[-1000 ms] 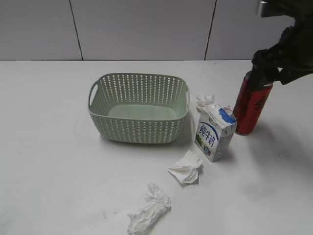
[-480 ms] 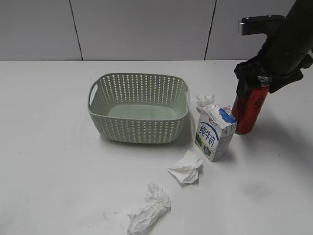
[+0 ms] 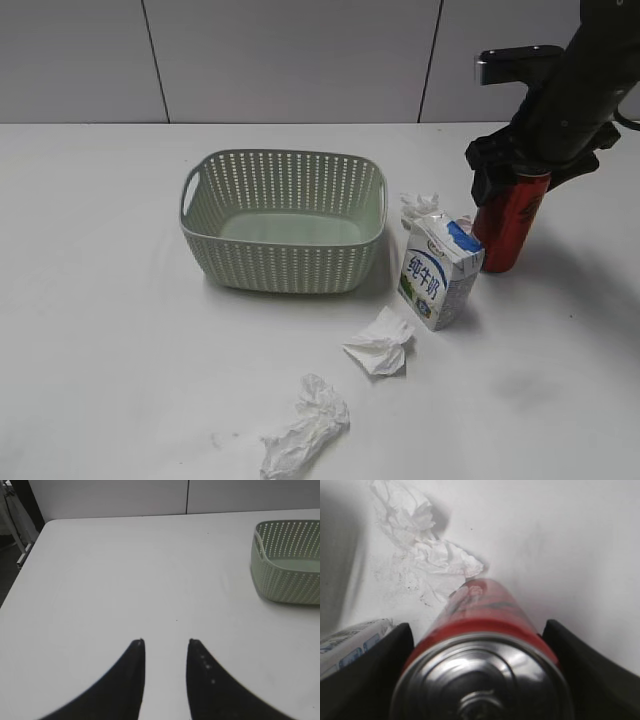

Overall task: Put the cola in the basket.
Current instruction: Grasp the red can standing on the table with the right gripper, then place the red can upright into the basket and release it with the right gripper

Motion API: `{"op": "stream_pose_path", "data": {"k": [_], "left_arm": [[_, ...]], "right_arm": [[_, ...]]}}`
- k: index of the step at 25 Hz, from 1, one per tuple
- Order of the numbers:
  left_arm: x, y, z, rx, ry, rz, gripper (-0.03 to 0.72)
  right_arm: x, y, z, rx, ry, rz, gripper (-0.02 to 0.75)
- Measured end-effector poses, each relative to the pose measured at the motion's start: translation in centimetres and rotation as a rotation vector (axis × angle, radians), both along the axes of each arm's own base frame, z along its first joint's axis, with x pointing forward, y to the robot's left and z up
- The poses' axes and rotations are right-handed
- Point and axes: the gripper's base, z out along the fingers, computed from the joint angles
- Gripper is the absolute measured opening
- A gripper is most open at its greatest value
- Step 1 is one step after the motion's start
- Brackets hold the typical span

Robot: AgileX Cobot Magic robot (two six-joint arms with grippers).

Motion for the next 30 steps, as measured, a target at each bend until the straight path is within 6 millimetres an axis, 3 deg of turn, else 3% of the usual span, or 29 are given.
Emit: {"op": "stream_pose_path", "data": {"k": [4, 12, 14, 19, 22, 25, 30], "left_arm": [[0.0, 0.0, 0.0, 0.0, 0.0, 0.0, 0.229], [0.0, 0.0, 0.0, 0.0, 0.0, 0.0, 0.229], [0.0, 0.0, 0.0, 0.0, 0.0, 0.0, 0.229], [0.0, 0.0, 0.0, 0.0, 0.0, 0.0, 0.229], [0.0, 0.0, 0.0, 0.0, 0.0, 0.0, 0.229], [0.0, 0.0, 0.0, 0.0, 0.0, 0.0, 0.229], [0.0, 0.0, 0.0, 0.0, 0.0, 0.0, 0.229]], "right_arm": [[0.0, 0.0, -0.1, -0.001, 0.004, 0.0, 0.518], [0.2, 0.1, 0.7, -0.01, 0.05, 0.006, 0.518], [0.6, 0.2, 2.0, -0.01, 0.05, 0.011, 0.518], [2.1, 1.5, 7.9, 0.0, -0.058, 0.056, 0.519], [2.2, 3.5, 11.1, 0.011, -0.141, 0.111, 0.519], [1.4, 6.7, 13.7, 0.032, -0.224, 0.202, 0.519], [-1.2, 13.0, 14.5, 0.074, -0.3, 0.372, 0.518]]}}
